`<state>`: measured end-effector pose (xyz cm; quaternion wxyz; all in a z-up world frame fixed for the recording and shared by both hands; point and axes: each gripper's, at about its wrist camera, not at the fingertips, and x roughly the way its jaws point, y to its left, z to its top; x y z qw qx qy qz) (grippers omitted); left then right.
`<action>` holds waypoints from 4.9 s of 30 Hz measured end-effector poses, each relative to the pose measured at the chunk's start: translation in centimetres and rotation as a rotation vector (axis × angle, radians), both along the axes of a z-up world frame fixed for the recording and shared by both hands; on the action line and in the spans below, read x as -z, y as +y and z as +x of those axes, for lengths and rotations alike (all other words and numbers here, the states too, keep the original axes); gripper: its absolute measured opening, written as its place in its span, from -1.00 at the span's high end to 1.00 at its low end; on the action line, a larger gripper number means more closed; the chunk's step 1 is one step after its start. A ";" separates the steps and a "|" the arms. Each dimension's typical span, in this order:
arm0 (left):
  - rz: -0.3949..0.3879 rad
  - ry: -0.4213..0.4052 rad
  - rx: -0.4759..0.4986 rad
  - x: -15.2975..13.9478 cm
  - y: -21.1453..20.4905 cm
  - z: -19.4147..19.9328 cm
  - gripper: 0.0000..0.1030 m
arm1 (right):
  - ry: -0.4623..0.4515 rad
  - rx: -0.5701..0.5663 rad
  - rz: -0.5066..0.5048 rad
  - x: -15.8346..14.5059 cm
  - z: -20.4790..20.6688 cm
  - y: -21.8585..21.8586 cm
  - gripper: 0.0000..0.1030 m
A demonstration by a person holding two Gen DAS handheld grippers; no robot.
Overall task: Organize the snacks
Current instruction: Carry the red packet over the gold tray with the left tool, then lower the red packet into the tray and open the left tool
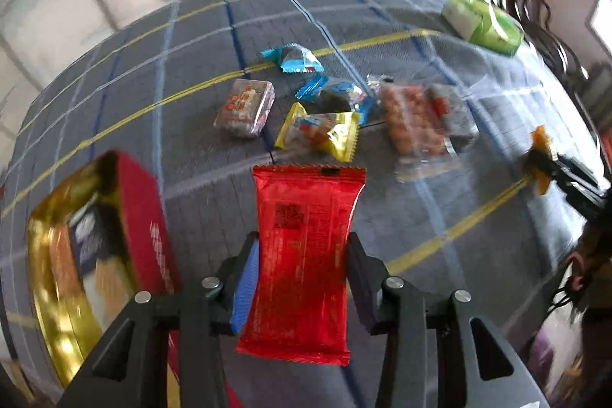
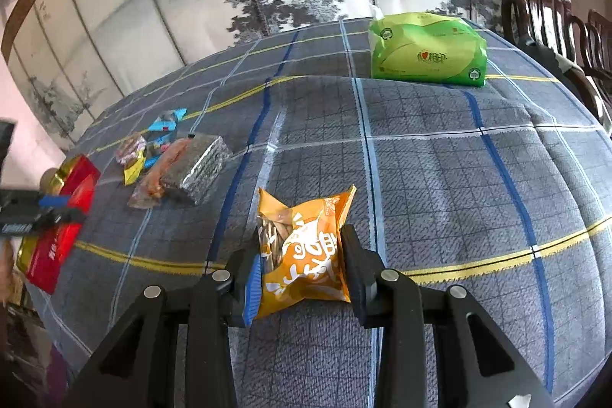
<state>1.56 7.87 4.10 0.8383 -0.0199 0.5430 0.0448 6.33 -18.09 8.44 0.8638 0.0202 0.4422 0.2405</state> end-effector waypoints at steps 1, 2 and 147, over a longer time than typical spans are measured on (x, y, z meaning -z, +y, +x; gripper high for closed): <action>0.001 -0.012 -0.012 -0.5 -0.6 -0.6 0.16 | -0.006 0.008 -0.004 -0.1 0.1 0.0 0.34; 0.020 -0.031 -0.027 -1.2 -1.3 -1.8 0.16 | -0.009 0.016 -0.007 -0.2 0.2 0.1 0.34; 0.240 -0.195 -0.523 -0.9 16.4 -14.4 0.15 | -0.057 0.090 -0.249 0.4 0.9 1.9 0.29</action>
